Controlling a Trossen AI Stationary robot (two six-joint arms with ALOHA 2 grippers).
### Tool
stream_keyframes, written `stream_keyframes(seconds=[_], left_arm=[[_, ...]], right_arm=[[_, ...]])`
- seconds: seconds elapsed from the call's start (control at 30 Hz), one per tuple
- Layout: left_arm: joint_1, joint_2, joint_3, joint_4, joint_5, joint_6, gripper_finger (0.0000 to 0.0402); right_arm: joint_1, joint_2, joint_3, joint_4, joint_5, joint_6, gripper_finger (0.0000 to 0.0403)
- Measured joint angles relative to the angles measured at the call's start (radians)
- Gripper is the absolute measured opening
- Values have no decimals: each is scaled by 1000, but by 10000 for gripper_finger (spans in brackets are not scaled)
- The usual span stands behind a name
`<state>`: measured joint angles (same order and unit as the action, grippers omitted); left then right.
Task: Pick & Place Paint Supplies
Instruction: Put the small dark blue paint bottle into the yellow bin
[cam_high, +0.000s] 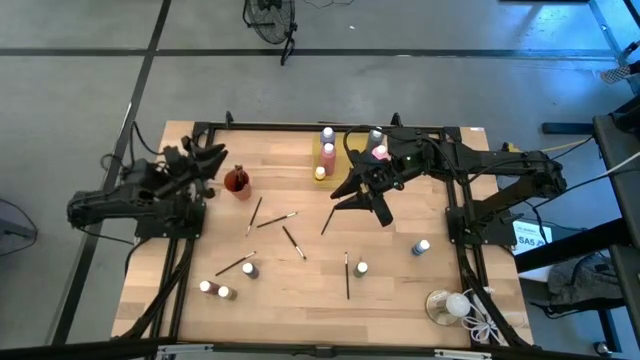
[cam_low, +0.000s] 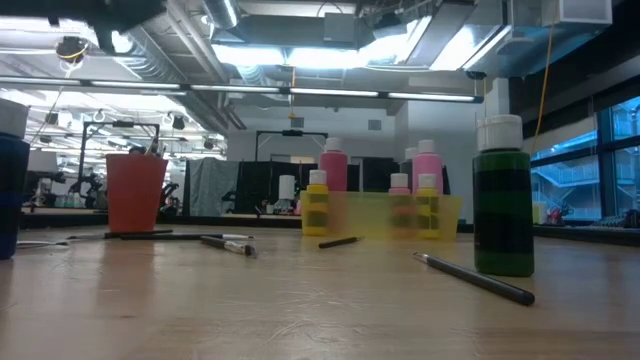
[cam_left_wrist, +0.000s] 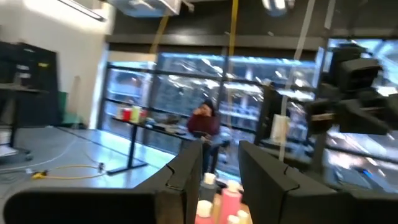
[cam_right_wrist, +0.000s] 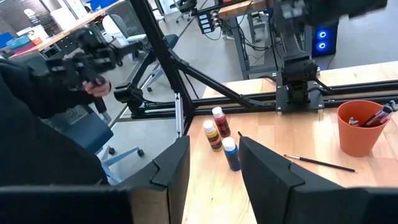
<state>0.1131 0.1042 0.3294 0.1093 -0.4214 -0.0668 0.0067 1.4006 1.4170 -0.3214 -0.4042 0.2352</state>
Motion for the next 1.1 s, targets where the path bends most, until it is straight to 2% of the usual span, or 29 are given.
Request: stream_keyframes(seconds=[0.17, 0.33, 0.63, 0.8, 1.1], left_arm=[[-1, 120, 171, -176, 203, -29, 98], [-12, 307, 306, -191, 389, -76, 98], [-174, 594, 597, -256, 489, -17, 98], [-316, 721, 751, -365, 477, -16, 98], [-525, 923, 961, -549, 243, 31, 98]], right_arm=[[4, 0, 0, 5, 0, 0, 140], [18, 0, 0, 4, 0, 11, 140], [53, 0, 0, -2, 0, 34, 140], [67, 0, 0, -3, 1, 64, 140], [106, 0, 0, 8, 2, 64, 140]])
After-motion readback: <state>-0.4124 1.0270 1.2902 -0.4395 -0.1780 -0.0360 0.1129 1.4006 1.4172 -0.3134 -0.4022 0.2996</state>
